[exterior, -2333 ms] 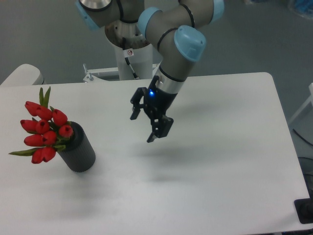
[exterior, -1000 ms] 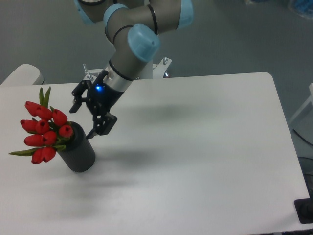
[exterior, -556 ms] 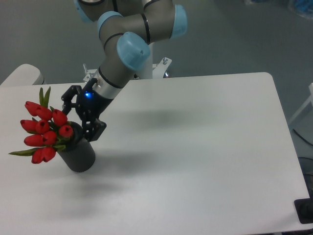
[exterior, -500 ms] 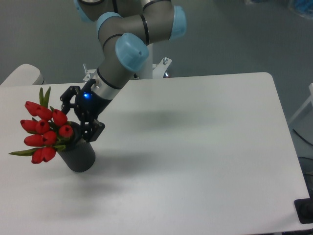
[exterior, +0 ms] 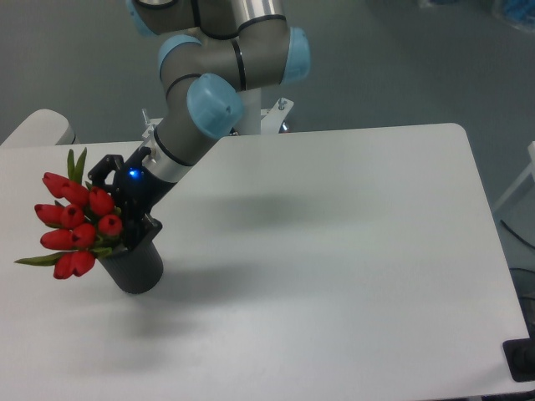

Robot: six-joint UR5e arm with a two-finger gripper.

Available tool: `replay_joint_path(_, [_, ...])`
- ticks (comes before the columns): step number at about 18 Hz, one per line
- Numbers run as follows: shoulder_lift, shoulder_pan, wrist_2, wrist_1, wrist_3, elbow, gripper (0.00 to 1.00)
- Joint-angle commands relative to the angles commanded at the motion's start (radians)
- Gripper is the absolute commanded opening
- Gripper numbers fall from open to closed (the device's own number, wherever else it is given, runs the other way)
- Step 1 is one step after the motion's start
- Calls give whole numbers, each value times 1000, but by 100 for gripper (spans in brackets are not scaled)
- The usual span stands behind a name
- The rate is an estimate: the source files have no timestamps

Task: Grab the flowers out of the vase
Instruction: 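Lower the gripper around the tulip stems above the vase rim, then close the gripper on the tulip stems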

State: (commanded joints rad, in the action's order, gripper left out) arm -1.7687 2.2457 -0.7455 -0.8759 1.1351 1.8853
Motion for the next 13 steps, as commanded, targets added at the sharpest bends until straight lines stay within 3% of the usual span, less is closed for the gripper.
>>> replay_joint_path(4, [0,2,2,0,-2,-15,28])
replay_joint_path(7, [0,2,5,0,-2,-15,13])
replay_joint_path(13, [11,8,12,0,-31,-21,9])
